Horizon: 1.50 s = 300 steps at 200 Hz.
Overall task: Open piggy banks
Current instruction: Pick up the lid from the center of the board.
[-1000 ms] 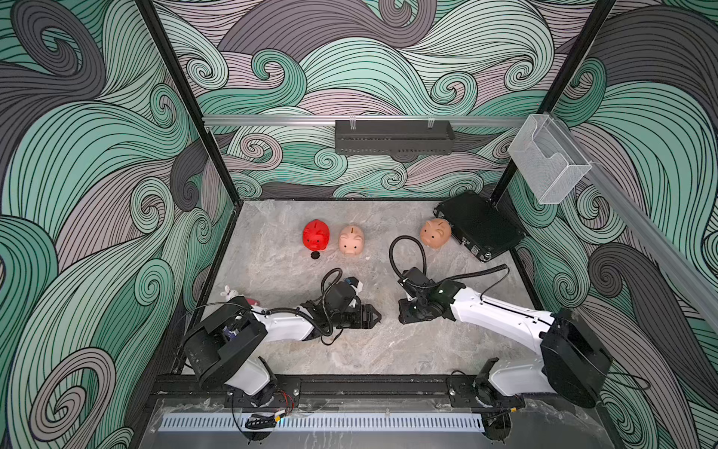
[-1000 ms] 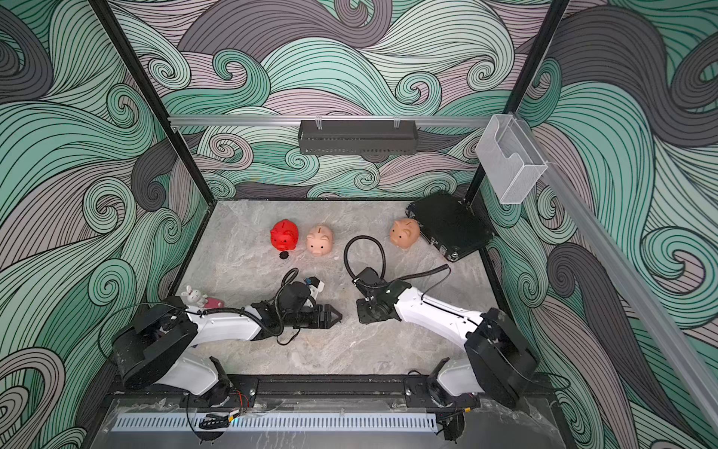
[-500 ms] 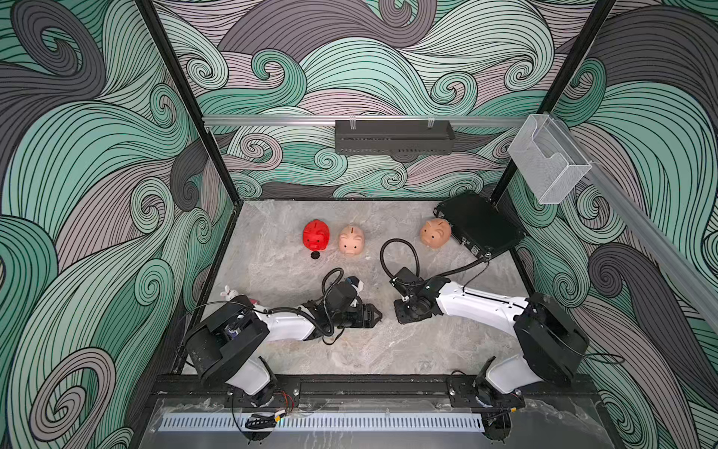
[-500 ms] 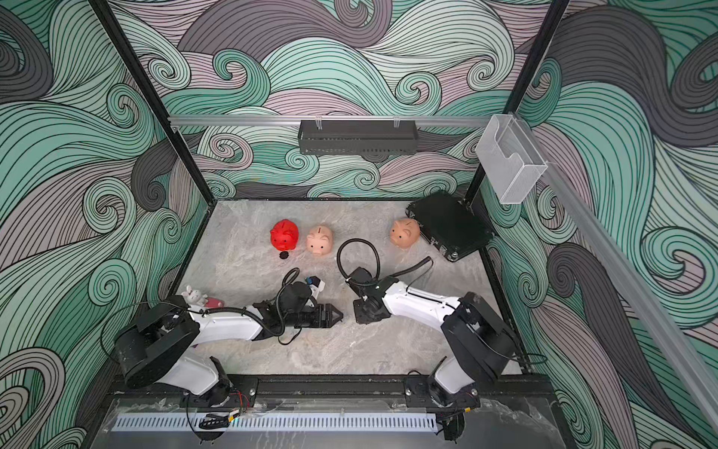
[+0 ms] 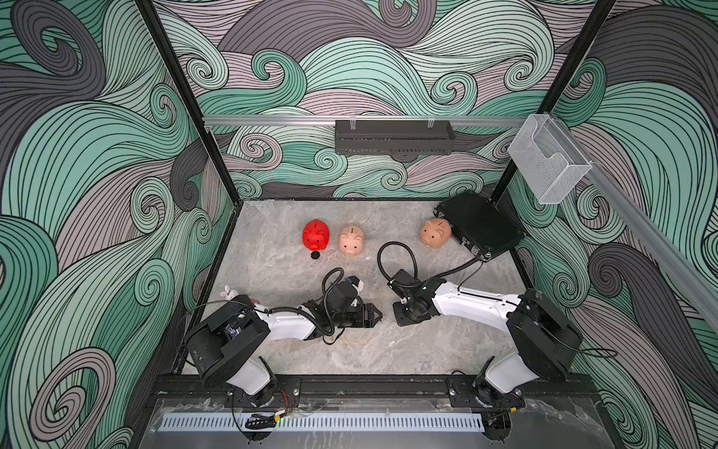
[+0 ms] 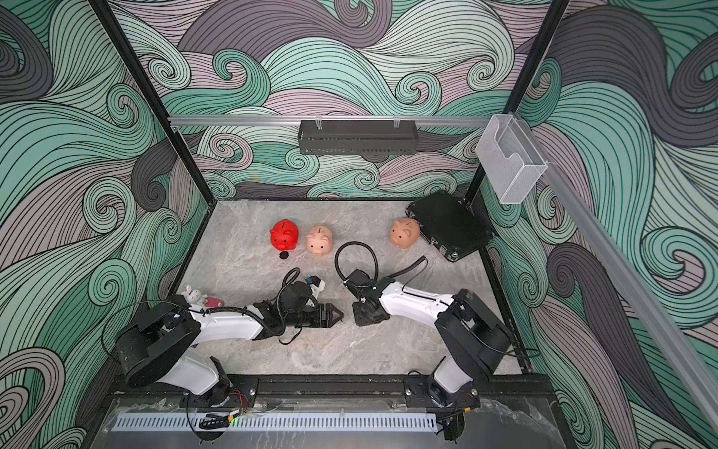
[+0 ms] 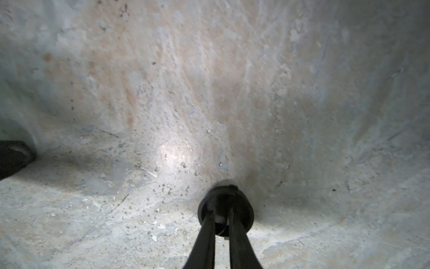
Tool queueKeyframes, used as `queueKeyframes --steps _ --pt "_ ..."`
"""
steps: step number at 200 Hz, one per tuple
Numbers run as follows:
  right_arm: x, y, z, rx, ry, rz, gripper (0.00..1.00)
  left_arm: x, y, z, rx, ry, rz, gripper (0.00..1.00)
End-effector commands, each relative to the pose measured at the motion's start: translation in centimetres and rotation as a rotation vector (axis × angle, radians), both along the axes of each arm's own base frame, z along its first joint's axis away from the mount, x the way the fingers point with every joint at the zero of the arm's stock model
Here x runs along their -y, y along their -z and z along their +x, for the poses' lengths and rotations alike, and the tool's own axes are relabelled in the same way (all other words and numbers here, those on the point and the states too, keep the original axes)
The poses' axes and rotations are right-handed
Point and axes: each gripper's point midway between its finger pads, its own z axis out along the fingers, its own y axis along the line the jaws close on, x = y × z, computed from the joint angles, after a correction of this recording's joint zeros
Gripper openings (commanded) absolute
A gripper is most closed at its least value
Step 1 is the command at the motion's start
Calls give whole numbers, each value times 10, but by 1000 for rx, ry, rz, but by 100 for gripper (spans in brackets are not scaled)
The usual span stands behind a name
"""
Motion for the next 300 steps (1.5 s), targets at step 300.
queueKeyframes --steps 300 --pt "-145 -76 119 243 111 557 0 -150 -80 104 236 -489 34 87"
